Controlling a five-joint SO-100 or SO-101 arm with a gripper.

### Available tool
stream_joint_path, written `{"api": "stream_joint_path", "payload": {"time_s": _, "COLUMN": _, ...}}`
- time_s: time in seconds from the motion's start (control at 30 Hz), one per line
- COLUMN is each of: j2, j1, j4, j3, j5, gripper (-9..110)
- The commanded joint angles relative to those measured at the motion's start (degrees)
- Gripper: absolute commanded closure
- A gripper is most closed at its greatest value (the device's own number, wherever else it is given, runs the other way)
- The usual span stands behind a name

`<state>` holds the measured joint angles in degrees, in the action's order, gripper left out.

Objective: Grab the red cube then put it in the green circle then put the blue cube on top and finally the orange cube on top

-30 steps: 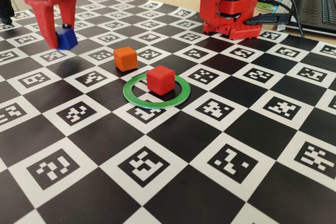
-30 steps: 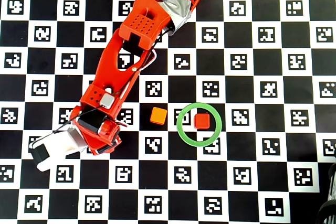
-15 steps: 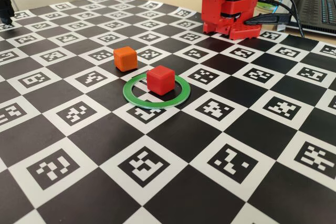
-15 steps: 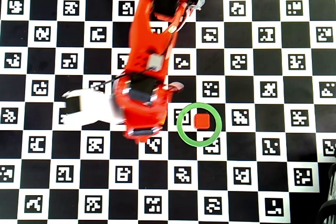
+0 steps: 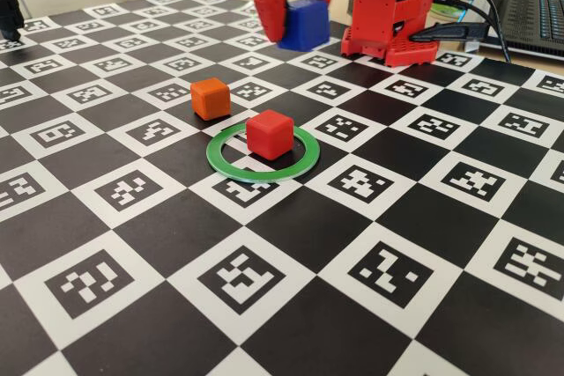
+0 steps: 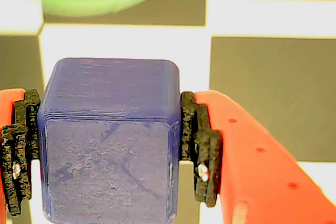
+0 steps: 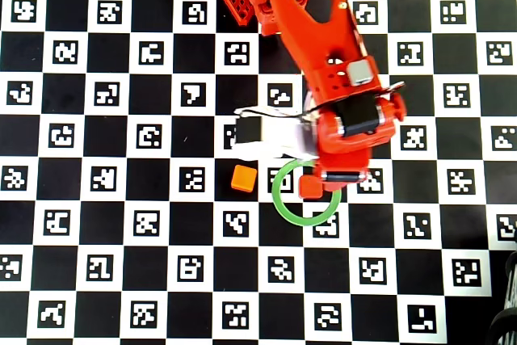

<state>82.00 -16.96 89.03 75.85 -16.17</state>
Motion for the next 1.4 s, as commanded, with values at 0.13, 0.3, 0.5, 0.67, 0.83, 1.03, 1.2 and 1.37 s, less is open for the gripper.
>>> {"api": "stream_joint_path", "payload": {"time_s": 0.13, "j2": 2.0, "j1": 2.8, "j4": -5.2, "j3": 3.3, "j5": 1.3, "gripper": 92}}
{"api": "stream_joint_path", "payload": {"time_s": 0.3, "j2": 1.1, "j1": 5.4, "j4": -8.3, "j3": 6.7, "j5": 2.5, "gripper": 92}}
{"api": "stream_joint_path", "payload": {"time_s": 0.5, "j2": -0.1, "j1": 6.5, "j4": -10.7, "j3": 8.3, "j5": 3.1, "gripper": 92}}
{"api": "stream_joint_path", "payload": {"time_s": 0.67, "j2": -0.9, "j1": 6.5, "j4": -13.1, "j3": 10.5, "j5": 3.0, "gripper": 92}}
{"api": "stream_joint_path", "payload": {"time_s": 0.83, "j2": -1.4, "j1": 6.4, "j4": -15.3, "j3": 12.4, "j5": 3.2, "gripper": 92}}
{"api": "stream_joint_path", "payload": {"time_s": 1.03, "j2": -2.1, "j1": 6.7, "j4": -15.8, "j3": 12.5, "j5": 3.5, "gripper": 92}}
{"api": "stream_joint_path", "payload": {"time_s": 1.2, "j2": -2.7, "j1": 6.9, "j4": -16.3, "j3": 12.7, "j5": 3.7, "gripper": 92}}
{"api": "stream_joint_path", "payload": {"time_s": 1.37, "j2": -3.0, "j1": 7.0, "j4": -17.1, "j3": 13.3, "j5": 4.1, "gripper": 92}}
